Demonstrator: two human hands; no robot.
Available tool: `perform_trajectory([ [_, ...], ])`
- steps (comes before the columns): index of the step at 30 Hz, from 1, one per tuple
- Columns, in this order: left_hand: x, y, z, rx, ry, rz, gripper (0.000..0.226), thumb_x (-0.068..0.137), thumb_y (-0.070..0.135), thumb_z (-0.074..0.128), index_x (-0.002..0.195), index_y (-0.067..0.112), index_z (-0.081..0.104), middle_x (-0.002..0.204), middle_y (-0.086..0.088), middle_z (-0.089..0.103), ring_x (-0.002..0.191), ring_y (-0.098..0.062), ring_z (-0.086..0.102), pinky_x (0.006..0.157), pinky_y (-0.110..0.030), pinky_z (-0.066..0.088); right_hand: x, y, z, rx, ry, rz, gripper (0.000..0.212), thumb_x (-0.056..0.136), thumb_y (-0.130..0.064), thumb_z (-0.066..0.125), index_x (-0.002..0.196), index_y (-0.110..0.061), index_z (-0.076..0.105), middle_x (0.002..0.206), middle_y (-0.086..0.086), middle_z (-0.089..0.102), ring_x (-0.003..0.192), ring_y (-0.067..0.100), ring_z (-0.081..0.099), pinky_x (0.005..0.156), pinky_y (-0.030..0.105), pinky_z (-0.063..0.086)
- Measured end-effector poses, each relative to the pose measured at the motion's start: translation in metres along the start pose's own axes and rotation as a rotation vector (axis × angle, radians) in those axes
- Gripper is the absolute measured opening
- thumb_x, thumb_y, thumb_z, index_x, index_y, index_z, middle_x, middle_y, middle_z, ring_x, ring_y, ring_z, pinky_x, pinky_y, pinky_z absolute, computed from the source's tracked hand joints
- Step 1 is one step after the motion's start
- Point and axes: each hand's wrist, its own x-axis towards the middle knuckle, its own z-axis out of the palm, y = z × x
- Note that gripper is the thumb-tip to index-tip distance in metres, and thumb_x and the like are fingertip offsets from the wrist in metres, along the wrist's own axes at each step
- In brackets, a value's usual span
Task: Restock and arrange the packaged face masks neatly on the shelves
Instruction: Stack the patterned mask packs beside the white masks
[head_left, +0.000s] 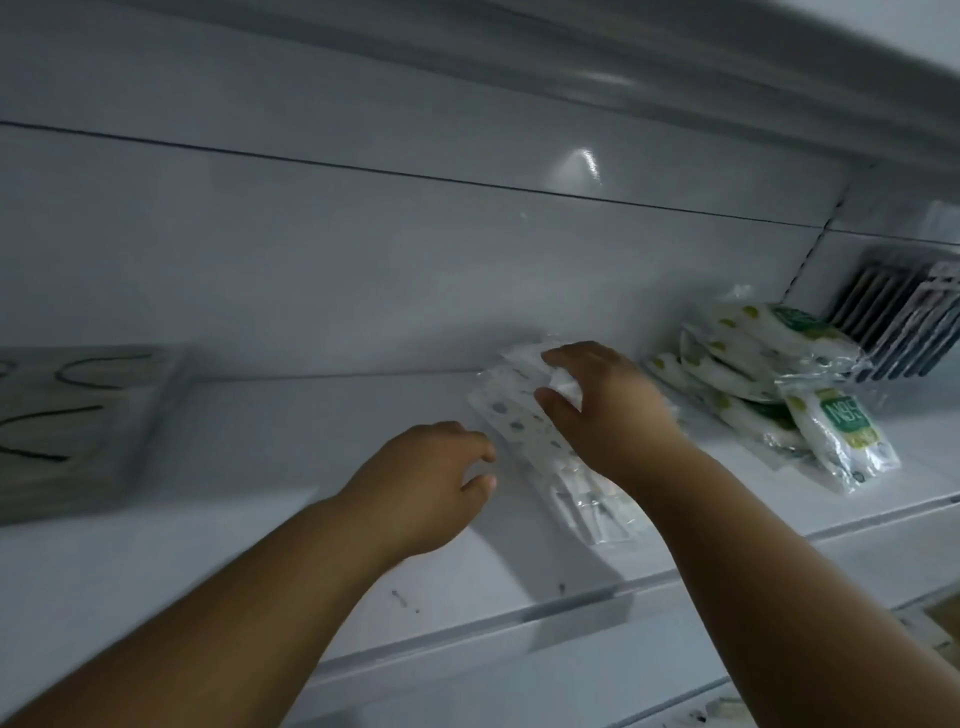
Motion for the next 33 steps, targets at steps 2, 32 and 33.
perform_trajectory([
  [2,0.015,0.017,0.013,-0.047,-0.026,-0.032,0.031,0.1,0.041,0.052,0.13,0.036,0.062,0.128,0.012,0.057,0.114,-0.01,0.055,0.095,-0.024,0.043,0.003,0.027,-0.002,-0.11,-0.066,0.048,0.061,0.085,-0.055,0.053,0.135,-0.02,0.058,0.137,0.006,0.059,0.128,0.032,0.052,0.108,0.048,0.04],
  [32,0.063,0.099,0.045,-1.755,0.426,-0.508,0.075,0.072,0.064,0.065,0.125,0.01,0.064,0.115,-0.013,0.074,0.106,-0.028,0.072,0.096,-0.042,0.053,-0.043,0.063,0.008,0.236,-0.398,-0.176,0.08,0.084,-0.075,0.013,0.156,-0.04,0.019,0.164,-0.012,0.018,0.154,0.017,0.001,0.123,0.055,0.002],
  [33,0.06,0.097,0.045,-1.73,0.44,-0.502,0.061,0.081,0.056,0.065,0.121,0.009,0.065,0.111,-0.013,0.075,0.101,-0.027,0.073,0.087,-0.039,0.056,-0.042,0.063,0.007,0.32,-0.404,-0.172,0.077,0.086,-0.073,0.012,0.155,-0.04,0.024,0.163,-0.012,0.022,0.154,0.015,0.006,0.123,0.052,0.006],
])
